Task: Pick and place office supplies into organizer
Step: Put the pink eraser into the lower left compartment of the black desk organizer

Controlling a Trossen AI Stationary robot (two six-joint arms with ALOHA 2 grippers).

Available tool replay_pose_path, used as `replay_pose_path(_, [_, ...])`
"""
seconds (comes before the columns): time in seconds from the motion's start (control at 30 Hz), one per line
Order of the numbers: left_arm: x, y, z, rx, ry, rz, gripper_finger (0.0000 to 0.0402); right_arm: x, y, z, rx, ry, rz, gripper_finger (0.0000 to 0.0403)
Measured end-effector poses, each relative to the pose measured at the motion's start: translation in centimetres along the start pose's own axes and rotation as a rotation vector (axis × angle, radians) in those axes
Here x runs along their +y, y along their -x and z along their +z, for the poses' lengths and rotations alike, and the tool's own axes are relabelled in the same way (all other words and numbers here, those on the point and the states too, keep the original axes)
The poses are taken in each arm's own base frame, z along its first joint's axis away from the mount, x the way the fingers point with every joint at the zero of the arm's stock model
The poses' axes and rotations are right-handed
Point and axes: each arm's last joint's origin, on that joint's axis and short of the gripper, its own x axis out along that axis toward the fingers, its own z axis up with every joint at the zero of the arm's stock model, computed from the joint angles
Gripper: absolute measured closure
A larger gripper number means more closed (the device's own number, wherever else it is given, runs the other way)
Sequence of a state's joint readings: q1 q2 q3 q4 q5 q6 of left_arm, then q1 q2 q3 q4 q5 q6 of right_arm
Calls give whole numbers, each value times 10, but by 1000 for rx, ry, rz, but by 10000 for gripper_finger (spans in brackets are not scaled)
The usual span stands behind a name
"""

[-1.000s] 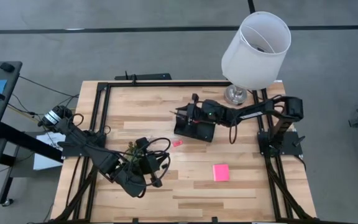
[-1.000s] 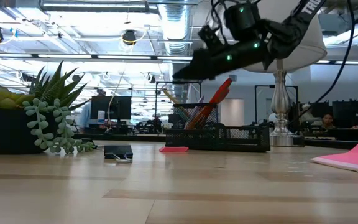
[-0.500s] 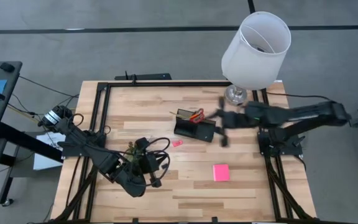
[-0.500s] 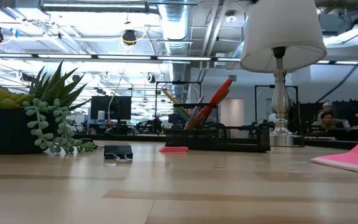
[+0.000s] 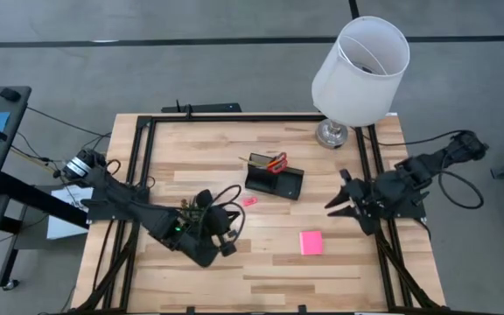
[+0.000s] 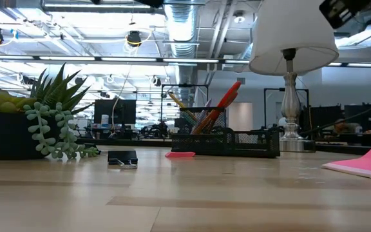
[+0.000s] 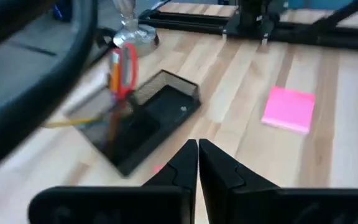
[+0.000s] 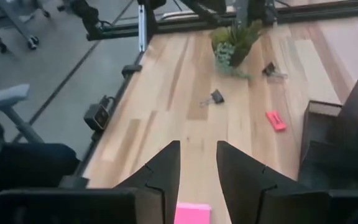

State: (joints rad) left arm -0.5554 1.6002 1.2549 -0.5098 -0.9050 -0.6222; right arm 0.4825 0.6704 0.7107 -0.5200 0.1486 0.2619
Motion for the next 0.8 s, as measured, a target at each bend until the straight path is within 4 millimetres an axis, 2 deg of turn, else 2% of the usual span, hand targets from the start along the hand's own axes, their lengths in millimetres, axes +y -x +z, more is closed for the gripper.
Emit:
replay_pose_path(0.07, [-3,-12,-6,35,43,3,385,2,-4,-7,17,15,-17,305])
replay_pose_path(0.27, [-23,-68,-32,143,56,-54,346,7,-13,-15,68,46,0,305])
replay_pose_path(0.4, [-24,-105,-44,173,70,-45,321,11,-18,-18,95,61,14,305])
replay_pose_path(0.53, [-14,-136,-50,199,94,-15,302,16,-24,-21,132,78,26,305])
replay_pose_path(0.63, [1,-152,-53,260,109,25,295,19,-28,-23,155,91,33,305])
replay_pose_path(0.8, [19,-162,-57,330,16,89,299,24,-34,-27,197,114,43,305])
